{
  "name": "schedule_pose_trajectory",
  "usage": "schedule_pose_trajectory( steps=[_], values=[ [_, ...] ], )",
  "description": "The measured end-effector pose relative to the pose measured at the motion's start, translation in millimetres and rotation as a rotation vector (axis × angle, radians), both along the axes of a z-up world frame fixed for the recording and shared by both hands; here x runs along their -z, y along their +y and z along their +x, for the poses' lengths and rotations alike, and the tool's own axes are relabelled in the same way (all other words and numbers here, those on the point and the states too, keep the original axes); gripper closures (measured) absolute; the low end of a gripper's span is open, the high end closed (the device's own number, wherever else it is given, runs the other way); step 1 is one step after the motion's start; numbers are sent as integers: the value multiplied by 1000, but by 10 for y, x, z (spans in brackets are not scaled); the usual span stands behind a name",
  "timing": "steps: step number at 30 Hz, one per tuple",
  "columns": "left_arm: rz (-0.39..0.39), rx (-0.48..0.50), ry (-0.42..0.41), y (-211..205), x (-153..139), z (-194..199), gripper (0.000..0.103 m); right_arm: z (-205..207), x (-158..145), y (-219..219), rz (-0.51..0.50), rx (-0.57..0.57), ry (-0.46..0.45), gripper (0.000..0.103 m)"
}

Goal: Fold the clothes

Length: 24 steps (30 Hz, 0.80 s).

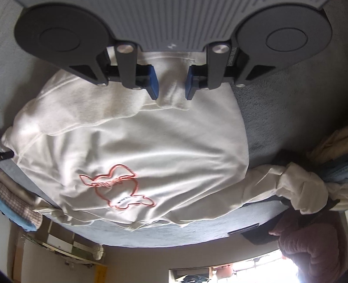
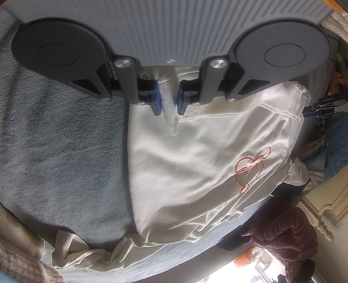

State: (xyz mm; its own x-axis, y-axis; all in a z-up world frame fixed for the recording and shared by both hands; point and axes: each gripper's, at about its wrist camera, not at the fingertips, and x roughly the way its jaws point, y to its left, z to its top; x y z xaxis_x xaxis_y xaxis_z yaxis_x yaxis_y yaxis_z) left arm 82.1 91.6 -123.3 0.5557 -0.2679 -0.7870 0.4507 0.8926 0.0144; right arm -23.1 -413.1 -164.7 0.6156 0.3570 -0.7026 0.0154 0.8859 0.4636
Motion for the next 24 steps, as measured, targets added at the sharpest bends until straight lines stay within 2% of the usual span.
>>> schedule_pose_trajectory(
  steps=[3,8,10,13,15,19,22,24],
  values=[
    [-21,-11,27,34,43,58,76,5,17,-4,4,1,1,87],
    [-46,-17,41,71,79,89,95,9,33,2,8,3,0,87],
    [-84,-50,36,140,26,92,96,8,38,6,9,5,-1,87],
    [-181,-120,56,320,-10,134,96,7,46,9,12,6,-1,87],
    [-204,-146,84,384,36,178,96,5,54,6,15,6,-1,87],
    [-239,-146,129,411,120,242,91,17,69,-4,23,11,3,87],
    [-285,-169,151,464,148,299,74,27,59,1,23,9,6,87],
    [-320,-177,177,495,172,335,71,25,43,8,24,2,3,85]
  ],
)
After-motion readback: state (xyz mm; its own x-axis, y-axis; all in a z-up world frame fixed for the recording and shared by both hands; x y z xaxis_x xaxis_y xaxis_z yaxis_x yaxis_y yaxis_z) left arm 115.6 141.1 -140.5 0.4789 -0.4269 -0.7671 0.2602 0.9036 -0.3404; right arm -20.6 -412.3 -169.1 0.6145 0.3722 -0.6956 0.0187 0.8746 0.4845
